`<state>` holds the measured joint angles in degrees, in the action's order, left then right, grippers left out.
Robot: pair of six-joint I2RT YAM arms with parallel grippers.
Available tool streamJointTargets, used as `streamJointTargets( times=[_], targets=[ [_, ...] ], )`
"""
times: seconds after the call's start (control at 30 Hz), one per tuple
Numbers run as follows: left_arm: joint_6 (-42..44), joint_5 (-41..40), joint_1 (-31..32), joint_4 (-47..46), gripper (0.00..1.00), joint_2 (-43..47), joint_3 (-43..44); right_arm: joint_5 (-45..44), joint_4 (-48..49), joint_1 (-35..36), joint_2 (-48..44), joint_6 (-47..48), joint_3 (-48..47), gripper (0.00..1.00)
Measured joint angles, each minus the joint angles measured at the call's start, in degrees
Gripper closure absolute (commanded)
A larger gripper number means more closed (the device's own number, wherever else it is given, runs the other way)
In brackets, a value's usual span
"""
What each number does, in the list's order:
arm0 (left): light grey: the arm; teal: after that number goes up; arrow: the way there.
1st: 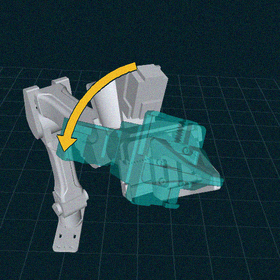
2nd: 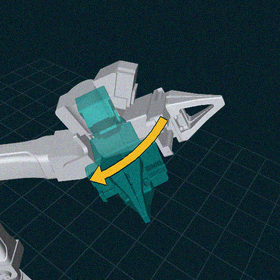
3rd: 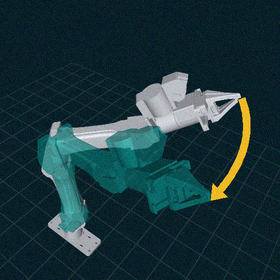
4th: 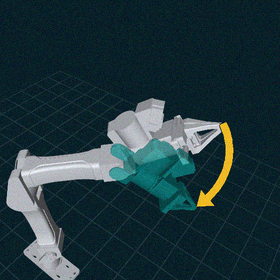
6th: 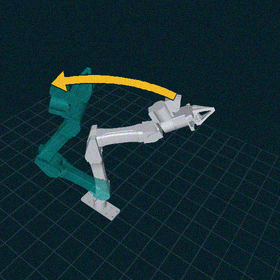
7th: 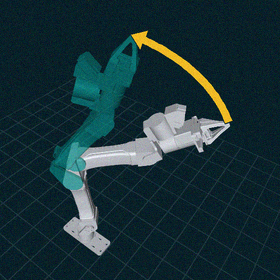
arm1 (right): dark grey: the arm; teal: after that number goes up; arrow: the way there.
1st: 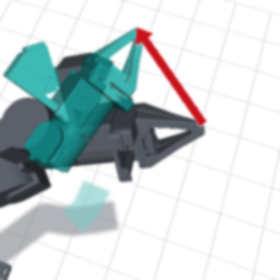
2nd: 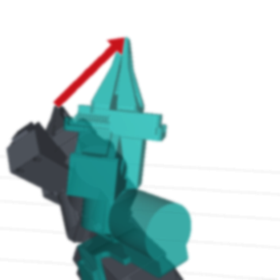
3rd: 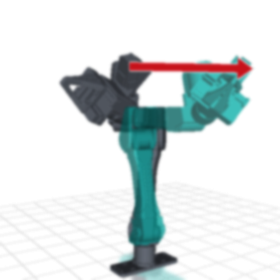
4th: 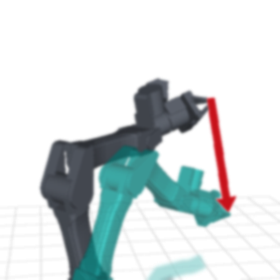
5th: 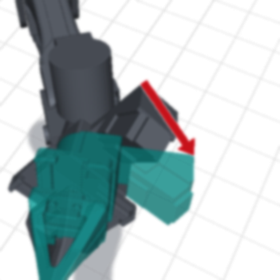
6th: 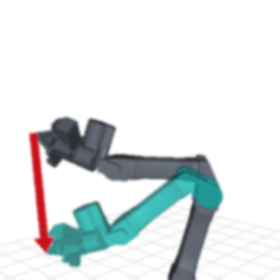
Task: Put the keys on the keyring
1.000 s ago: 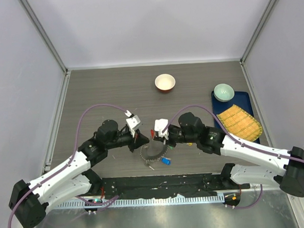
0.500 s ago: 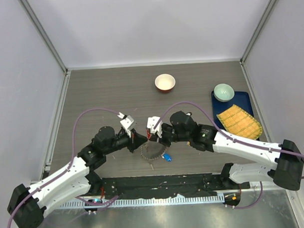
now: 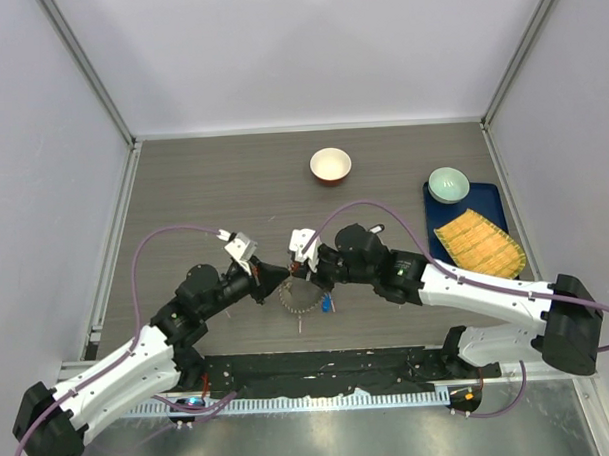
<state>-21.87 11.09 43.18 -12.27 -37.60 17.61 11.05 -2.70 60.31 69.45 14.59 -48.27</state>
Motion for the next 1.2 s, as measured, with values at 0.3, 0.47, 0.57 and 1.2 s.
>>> streamJointTargets(
  times=[0.3,0.47,0.57,1.2],
  targets=[
    [-0.7,-4.5,0.0,0.0,1.0,3.9,-2.0,-1.0,4.2,0.0,2.4,-1.3,0.4,0.99],
    [1.0,-9.6,0.5,4.0,1.0,7.6,-1.0,-3.7,6.2,0.1,2.4,-1.9,0.7,0.95],
    [2.5,-11.1,0.8,6.7,1.0,8.2,0.6,-5.0,7.9,0.3,2.7,-3.0,0.9,0.88],
    [17.1,-30.5,0.1,20.2,1.0,-6.2,15.9,-17.7,4.7,0.2,-2.2,-7.8,5.5,0.38]
  ],
)
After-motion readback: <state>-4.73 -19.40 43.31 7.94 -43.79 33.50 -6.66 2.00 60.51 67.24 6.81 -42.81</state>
